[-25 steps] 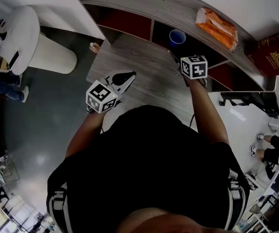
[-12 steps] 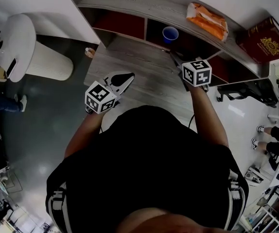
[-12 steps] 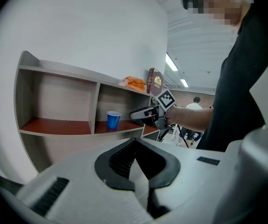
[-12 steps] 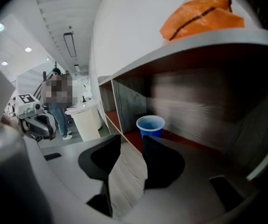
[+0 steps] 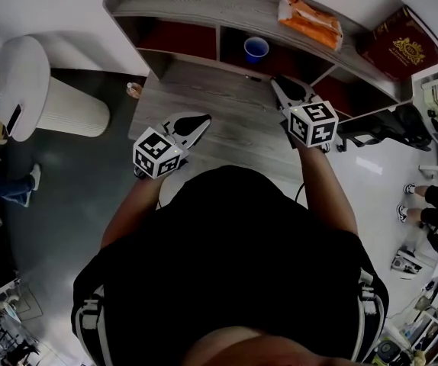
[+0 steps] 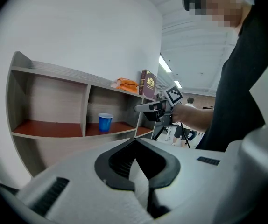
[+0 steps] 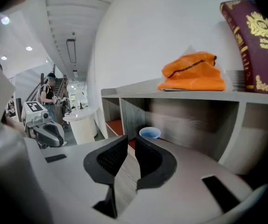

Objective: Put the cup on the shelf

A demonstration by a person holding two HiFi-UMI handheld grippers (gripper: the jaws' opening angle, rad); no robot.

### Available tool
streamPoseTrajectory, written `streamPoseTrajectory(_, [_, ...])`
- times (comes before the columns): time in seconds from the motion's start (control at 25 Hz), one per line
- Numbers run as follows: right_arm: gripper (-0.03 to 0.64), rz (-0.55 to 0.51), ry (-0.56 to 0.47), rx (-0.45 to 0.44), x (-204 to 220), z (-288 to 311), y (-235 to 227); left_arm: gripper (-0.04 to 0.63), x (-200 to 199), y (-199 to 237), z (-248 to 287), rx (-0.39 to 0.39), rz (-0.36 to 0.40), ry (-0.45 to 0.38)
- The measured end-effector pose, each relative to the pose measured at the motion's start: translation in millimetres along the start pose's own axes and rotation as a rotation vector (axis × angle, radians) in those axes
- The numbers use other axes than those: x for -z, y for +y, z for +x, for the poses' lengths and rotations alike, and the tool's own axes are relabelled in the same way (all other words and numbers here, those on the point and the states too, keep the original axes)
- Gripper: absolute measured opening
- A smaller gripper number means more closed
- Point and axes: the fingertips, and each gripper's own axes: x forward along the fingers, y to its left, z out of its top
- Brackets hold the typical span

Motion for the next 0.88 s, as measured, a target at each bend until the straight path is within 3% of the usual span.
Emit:
streamPoseTrajectory(0.24, [0.040,0.034,-0.019,0.051,12.8,-21.4,-0.5,0.017,2.8,-14.9,-0.3,0.035,0.015,0.011])
streamPoseTrajectory(0.88, [0.029,0.075,-0.034,0.067,39.8,-66.9,44.1,0.017,17.7,-48.7,-25.3,0.065,0.033,0.030])
